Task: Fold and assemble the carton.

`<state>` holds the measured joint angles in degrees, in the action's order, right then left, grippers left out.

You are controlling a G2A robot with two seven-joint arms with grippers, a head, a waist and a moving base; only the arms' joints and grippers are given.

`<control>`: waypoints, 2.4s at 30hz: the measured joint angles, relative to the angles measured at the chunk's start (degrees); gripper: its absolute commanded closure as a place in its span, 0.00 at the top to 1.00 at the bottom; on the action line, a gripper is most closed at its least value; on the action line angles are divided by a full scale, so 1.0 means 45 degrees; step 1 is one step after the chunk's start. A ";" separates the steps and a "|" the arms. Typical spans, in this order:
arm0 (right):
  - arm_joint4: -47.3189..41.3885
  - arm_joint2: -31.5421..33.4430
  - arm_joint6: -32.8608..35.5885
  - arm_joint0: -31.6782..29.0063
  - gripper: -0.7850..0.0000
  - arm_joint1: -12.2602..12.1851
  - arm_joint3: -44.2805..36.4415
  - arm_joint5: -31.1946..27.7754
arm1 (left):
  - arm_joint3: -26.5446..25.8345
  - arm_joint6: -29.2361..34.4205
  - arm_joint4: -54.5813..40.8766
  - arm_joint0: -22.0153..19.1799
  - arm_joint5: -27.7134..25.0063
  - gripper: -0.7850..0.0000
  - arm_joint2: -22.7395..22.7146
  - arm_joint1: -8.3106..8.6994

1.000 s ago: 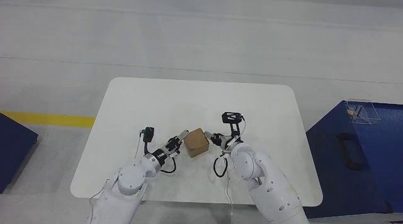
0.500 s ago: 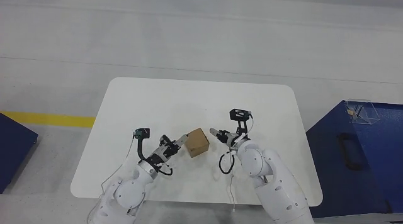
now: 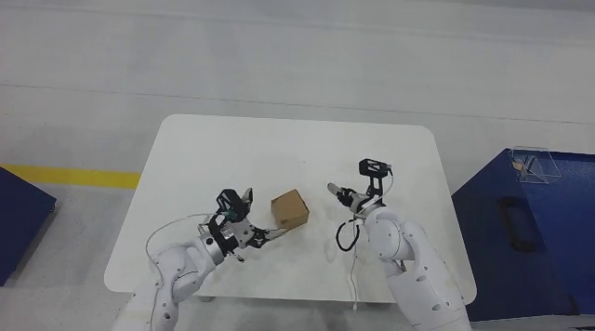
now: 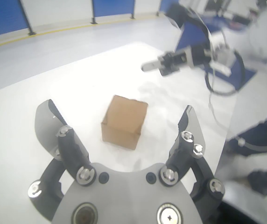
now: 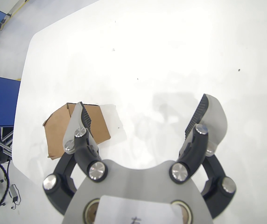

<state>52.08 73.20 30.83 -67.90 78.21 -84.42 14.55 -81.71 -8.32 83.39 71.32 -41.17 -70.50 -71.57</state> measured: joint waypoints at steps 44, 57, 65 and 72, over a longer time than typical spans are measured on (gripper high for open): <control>-0.0603 0.0835 -0.0315 -0.0588 1.00 -0.0148 -0.0379 -0.0285 | 0.4930 -0.1076 0.0718 -0.4069 0.0875 0.00 0.2939 -0.0852; -0.0962 0.0885 -0.1301 -0.1497 1.00 -0.0188 -0.1155 -0.1349 | 0.3561 0.6620 -1.1506 -0.2514 0.2724 0.00 0.1557 -0.1159; -0.0965 0.0887 -0.1300 -0.1497 1.00 -0.0187 -0.1155 -0.1347 | 0.4547 0.7963 -1.2004 -0.3067 0.3924 1.00 0.1756 -0.1197; -0.0965 0.0886 -0.1300 -0.1497 1.00 -0.0187 -0.1155 -0.1347 | 0.3126 0.7273 -1.1215 -0.2427 0.4506 1.00 0.1088 -0.0937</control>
<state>47.74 77.19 24.98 -74.64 77.36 -89.61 8.48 -67.64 24.41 32.92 60.39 -20.89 -65.60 -75.79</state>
